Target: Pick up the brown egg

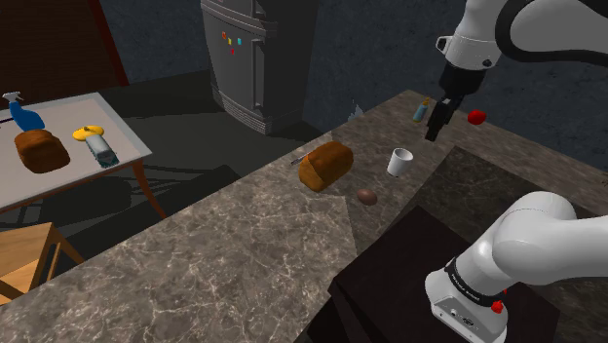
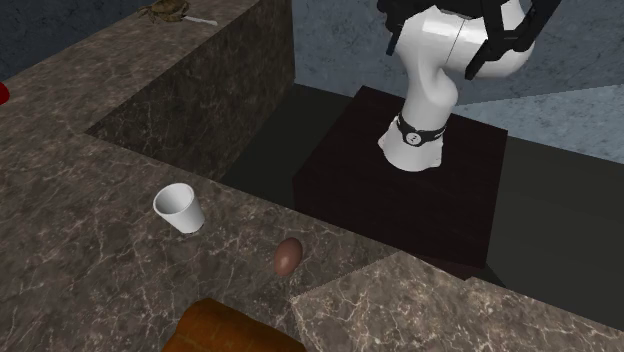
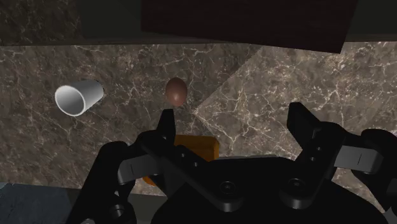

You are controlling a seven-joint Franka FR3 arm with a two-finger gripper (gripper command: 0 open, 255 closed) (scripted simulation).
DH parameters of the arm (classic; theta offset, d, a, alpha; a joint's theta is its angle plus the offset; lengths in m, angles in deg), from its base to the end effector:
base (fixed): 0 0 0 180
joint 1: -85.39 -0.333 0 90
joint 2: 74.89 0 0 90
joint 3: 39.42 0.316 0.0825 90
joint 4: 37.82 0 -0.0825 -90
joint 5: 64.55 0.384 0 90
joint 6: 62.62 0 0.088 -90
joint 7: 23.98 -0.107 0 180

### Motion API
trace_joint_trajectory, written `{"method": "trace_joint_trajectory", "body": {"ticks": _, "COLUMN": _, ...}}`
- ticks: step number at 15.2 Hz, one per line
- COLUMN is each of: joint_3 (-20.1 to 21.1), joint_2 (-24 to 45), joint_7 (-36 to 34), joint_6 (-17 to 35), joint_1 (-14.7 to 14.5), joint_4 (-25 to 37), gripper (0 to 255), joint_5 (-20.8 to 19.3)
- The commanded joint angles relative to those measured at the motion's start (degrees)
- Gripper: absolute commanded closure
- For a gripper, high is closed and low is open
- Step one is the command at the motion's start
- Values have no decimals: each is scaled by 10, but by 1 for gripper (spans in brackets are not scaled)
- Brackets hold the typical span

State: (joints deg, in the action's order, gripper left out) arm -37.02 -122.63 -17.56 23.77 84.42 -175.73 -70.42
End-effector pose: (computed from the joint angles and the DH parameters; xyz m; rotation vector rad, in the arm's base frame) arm 0.2866 0.0090 0.5761 2.9998 0.2300 -0.1066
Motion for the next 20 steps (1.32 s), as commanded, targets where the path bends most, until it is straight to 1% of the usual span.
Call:
{"method": "trace_joint_trajectory", "body": {"ticks": 1, "joint_3": 0, "joint_2": 0, "joint_7": 0, "joint_6": 0, "joint_1": 0, "joint_4": 0, "gripper": 0, "joint_5": 0}}
{"method": "trace_joint_trajectory", "body": {"ticks": 6, "joint_3": -45, "joint_2": 21, "joint_7": 26, "joint_6": 100, "joint_1": 11, "joint_4": -71, "gripper": 0, "joint_5": -11}}
{"method": "trace_joint_trajectory", "body": {"ticks": 11, "joint_3": -92, "joint_2": 70, "joint_7": 55, "joint_6": 208, "joint_1": 23, "joint_4": -123, "gripper": 0, "joint_5": -19}}
{"method": "trace_joint_trajectory", "body": {"ticks": 16, "joint_3": -140, "joint_2": 149, "joint_7": 90, "joint_6": 322, "joint_1": 30, "joint_4": -154, "gripper": 0, "joint_5": -20}}
{"method": "trace_joint_trajectory", "body": {"ticks": 20, "joint_3": -179, "joint_2": 232, "joint_7": 126, "joint_6": 415, "joint_1": 28, "joint_4": -161, "gripper": 0, "joint_5": -7}}
